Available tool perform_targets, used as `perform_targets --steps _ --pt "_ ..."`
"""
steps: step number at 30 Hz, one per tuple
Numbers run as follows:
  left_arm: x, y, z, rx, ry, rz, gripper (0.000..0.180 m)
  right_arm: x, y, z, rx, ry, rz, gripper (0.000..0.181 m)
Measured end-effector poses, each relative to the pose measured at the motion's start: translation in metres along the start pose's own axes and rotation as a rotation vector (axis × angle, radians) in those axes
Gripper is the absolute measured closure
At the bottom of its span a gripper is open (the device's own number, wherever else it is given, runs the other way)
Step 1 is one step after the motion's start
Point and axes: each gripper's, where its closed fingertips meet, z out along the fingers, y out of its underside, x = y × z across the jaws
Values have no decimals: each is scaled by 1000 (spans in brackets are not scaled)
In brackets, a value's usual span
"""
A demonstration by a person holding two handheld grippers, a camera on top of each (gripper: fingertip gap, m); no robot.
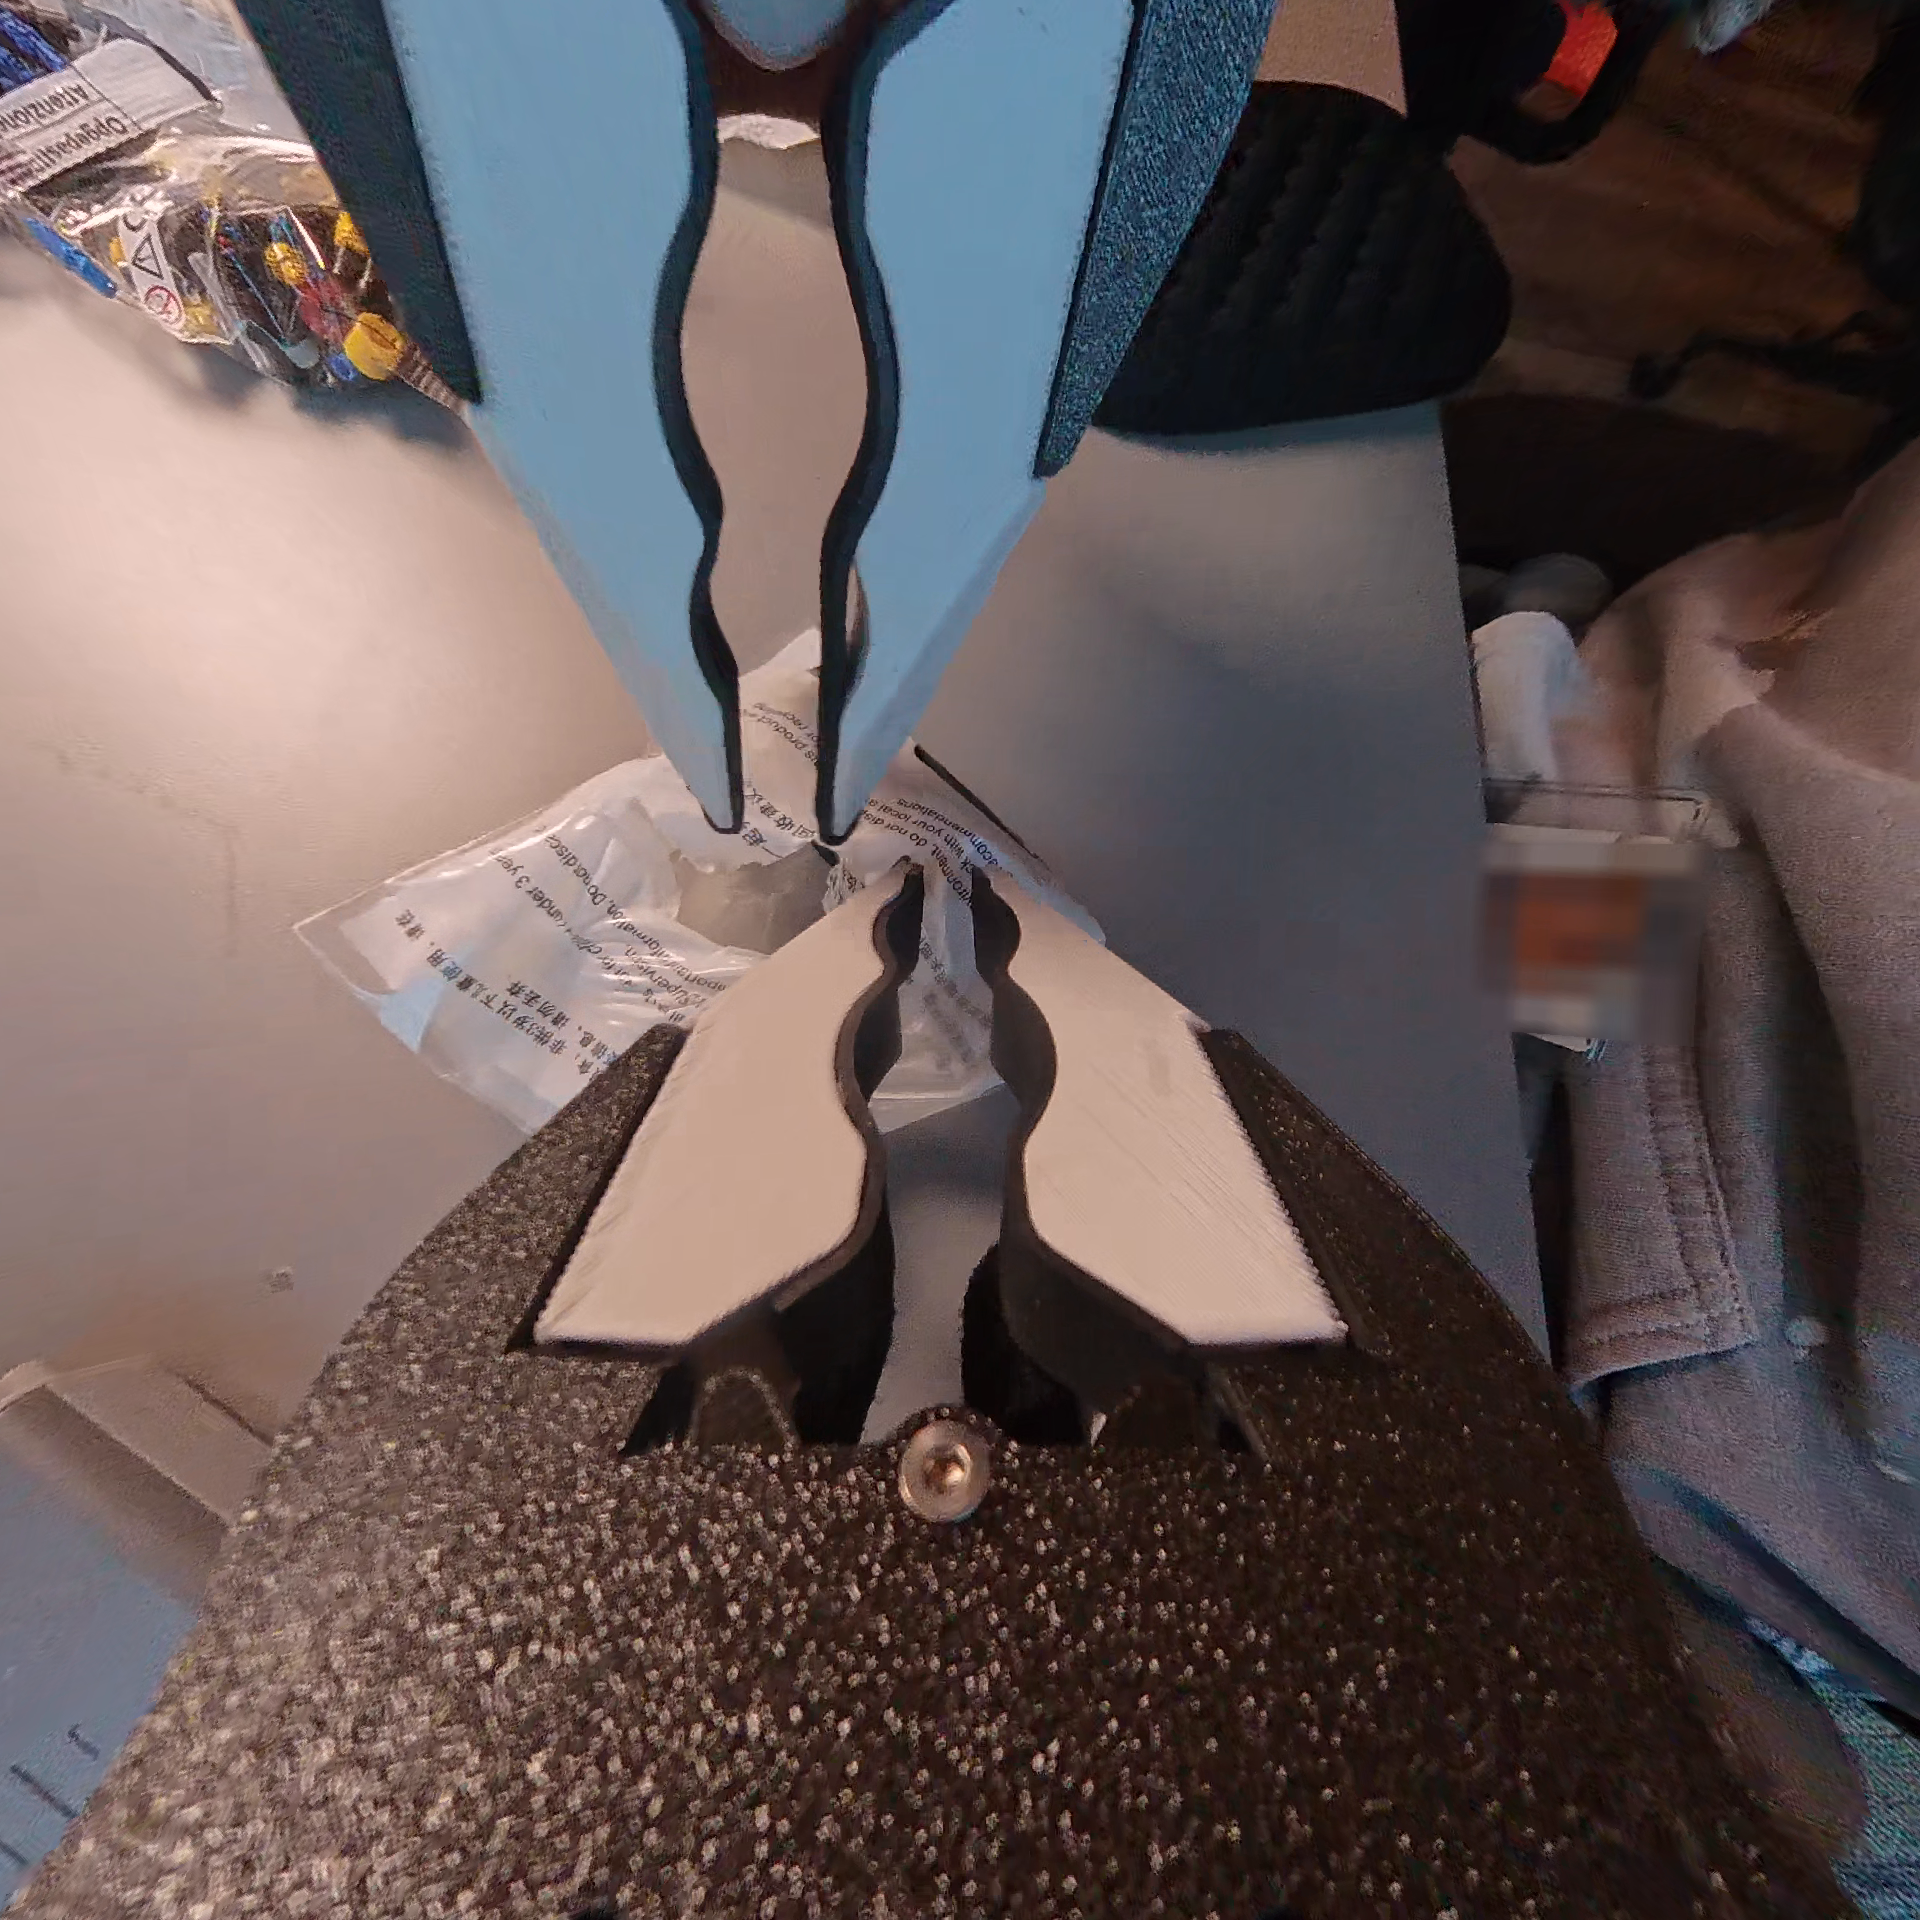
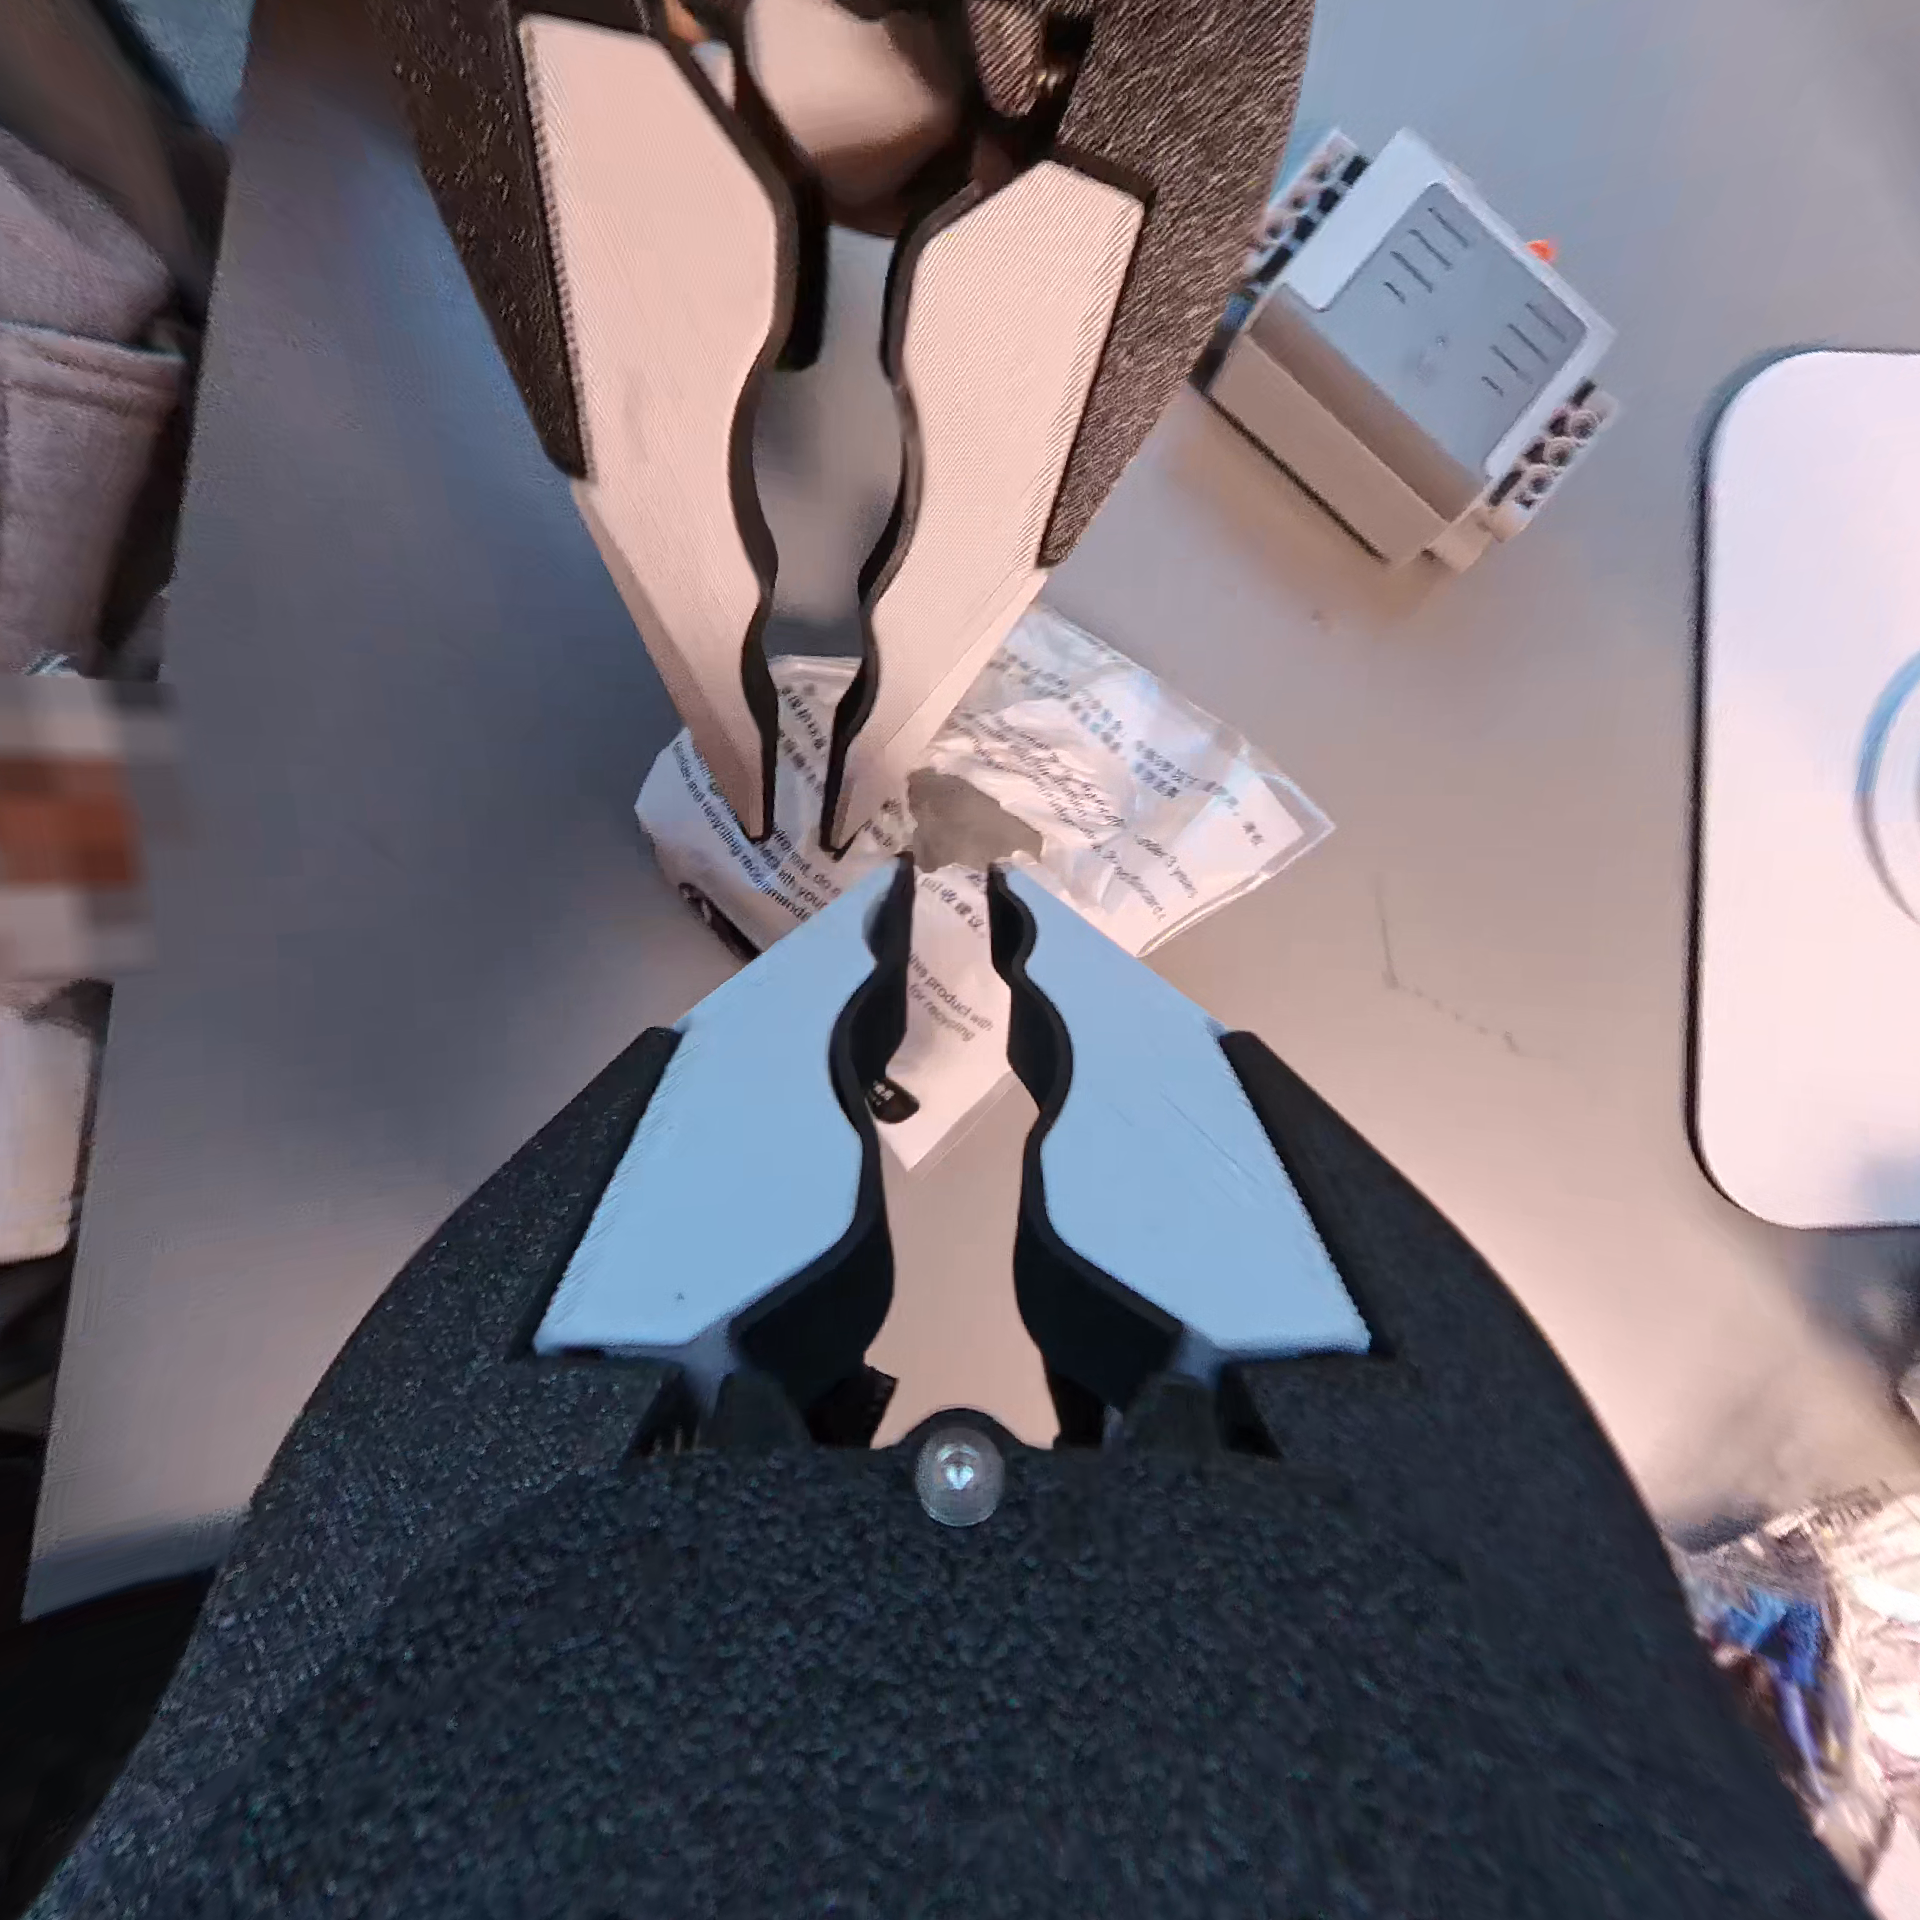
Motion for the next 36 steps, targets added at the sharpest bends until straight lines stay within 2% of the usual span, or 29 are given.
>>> perform_targets --steps 2,5,7,9,10,14,18,23,25,29,36 --pt "-4 -3 -6 25 -15 -9 171 2 1 -1 -32 -37 -26 156" --pt "-17 -4 -16 62 -56 -52 154 2 -1 -4 -13 -102 -13 154" --pt "-19 2 -13 38 -37 -82 142 4 -3 -5 7 -96 -14 154" --pt "-4 10 -4 -15 49 -70 151 4 -3 -4 17 -106 -10 155" --pt "-1 14 0 -51 47 -27 164 2 -4 -4 24 -120 -7 155" --pt "9 5 -1 -72 -18 198 180 -2 -10 -6 53 -149 -11 166" --pt "10 -8 -3 -74 -131 373 180 -16 -23 -13 89 -198 -45 178" --pt "15 -14 2 -85 -184 513 180 -24 4 2 -99 -178 -97 179" --pt "17 -15 3 -94 -193 543 180 -25 23 7 -208 -154 -129 175" --pt "18 -11 1 -114 -198 561 180 -32 24 -2 -209 -155 -95 157" --pt "30 -17 5 -95 -201 623 180 -51 29 -8 -194 -179 -73 152"
